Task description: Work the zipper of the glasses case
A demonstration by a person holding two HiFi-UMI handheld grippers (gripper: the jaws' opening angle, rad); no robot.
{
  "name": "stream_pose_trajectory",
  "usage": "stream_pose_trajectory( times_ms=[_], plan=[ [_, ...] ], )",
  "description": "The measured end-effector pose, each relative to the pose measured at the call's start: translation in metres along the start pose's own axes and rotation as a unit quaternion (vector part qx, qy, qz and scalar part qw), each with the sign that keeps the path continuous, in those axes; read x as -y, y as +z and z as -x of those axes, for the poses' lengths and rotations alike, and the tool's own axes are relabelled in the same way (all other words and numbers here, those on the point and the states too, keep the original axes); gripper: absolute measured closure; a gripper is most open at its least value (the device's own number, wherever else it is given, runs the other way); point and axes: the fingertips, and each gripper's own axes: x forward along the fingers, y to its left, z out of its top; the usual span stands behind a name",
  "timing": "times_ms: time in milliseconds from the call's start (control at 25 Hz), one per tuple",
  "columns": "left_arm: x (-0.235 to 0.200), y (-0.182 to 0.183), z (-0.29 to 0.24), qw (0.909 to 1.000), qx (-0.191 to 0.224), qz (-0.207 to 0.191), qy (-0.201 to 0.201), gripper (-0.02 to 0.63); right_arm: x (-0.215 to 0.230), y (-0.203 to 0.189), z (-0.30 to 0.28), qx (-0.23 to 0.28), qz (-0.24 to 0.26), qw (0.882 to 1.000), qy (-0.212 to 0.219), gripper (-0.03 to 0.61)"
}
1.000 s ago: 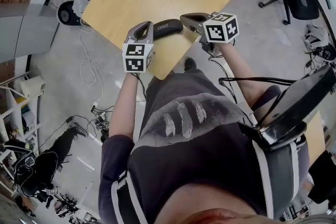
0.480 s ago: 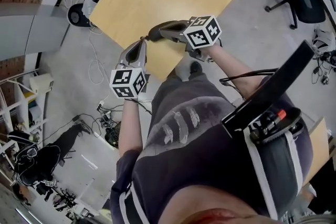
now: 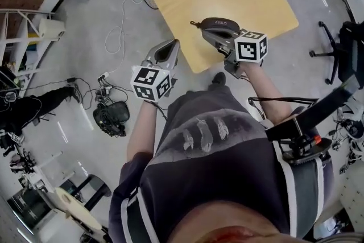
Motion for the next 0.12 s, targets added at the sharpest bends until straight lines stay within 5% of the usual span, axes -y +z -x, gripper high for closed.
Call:
stream_pose_trajectory(
  times_ms=[120],
  plan=[
    [-0.024,-0.008,0.036,0.9999,0.007,0.007,0.003,0.614,-0.019,-0.014,-0.032,-0.008,-0.004,1.000,0.001,0.578]
  ],
)
